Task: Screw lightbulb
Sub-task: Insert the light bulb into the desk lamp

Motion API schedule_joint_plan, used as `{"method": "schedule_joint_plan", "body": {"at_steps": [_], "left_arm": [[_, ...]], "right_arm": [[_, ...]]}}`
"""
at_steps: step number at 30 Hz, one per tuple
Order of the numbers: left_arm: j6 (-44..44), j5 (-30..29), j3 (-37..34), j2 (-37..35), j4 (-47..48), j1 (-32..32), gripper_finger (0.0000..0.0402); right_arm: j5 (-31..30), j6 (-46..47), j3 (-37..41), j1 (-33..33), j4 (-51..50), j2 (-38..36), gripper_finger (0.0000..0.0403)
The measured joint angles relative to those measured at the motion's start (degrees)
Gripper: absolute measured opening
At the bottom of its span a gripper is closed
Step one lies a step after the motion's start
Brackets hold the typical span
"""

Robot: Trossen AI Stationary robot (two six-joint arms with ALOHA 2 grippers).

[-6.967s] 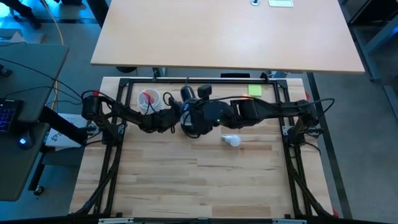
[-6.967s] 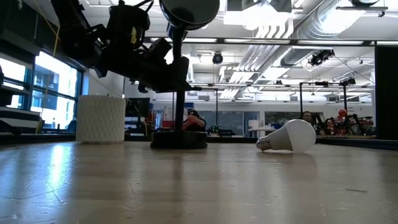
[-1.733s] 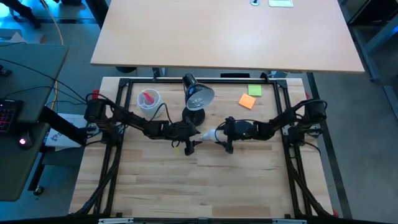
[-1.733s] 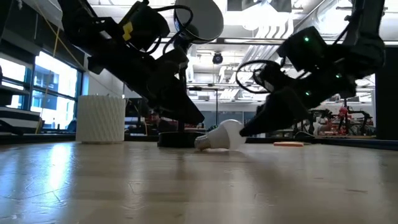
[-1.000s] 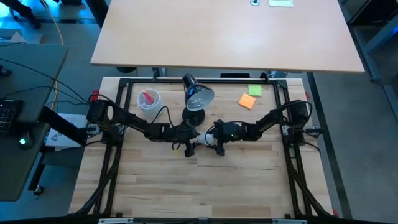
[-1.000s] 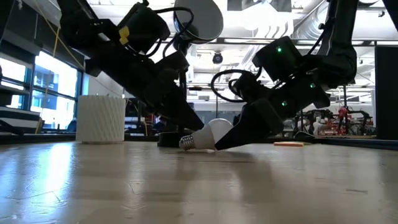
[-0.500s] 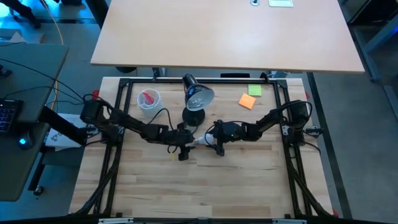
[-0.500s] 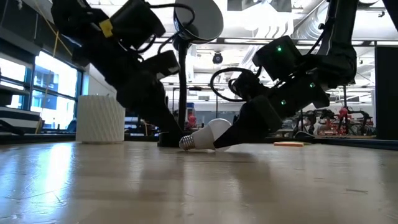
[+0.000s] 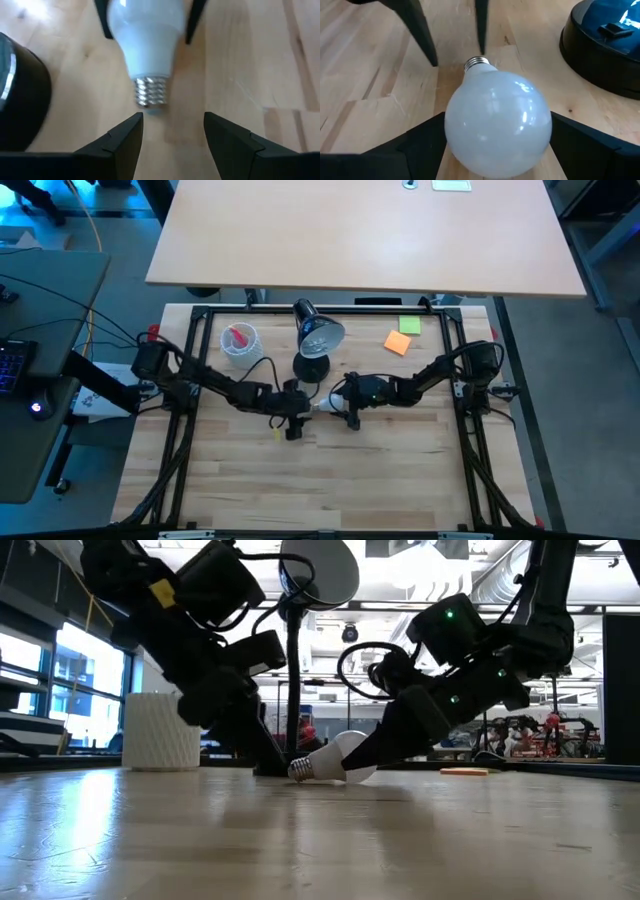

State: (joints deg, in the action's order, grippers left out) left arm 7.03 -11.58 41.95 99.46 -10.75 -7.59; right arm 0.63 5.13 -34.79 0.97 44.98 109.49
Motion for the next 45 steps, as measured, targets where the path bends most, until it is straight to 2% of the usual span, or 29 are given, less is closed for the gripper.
{"method": "schedule_joint_plan", "body": {"at_steps": [6, 12, 19, 24, 27, 38, 45], "left_arm": [[-1.1, -6.1, 0.0, 0.0, 0.3, -1.5, 0.0204], [-3.3, -4.3, -0.5, 0.0, -3.6, -0.9, 0.0204], [-0.6, -4.0, -7.0, 0.0, -15.8, 0.5, 0.0204], [0.3, -2.9, -9.3, 0.0, -21.1, 1.4, 0.0204], [-0.2, -0.9, -9.4, 0.1, -22.7, 2.2, 0.0204], [0.3, -0.6, -9.4, 3.8, -26.1, 3.3, 0.0204], [0.3, -1.4, -8.7, 6.8, -29.3, 3.8, 0.0204]], "right_arm": [[0.0, 0.6, 0.0, 0.0, 0.0, 0.0, 0.0323], [-0.5, 1.3, 0.0, 0.0, 0.5, 0.0, 0.0323], [-0.6, 1.0, 0.0, 0.0, 1.7, -0.1, 0.0323], [0.7, 0.9, 0.0, 0.0, 1.7, -0.1, 0.0317], [1.5, 0.9, 0.0, 0.1, 2.3, -0.1, 0.0314], [1.5, 1.9, -0.1, 0.3, 2.7, -0.1, 0.0314], [4.2, -0.6, -4.5, 0.1, -3.7, 1.6, 0.0314]]}}
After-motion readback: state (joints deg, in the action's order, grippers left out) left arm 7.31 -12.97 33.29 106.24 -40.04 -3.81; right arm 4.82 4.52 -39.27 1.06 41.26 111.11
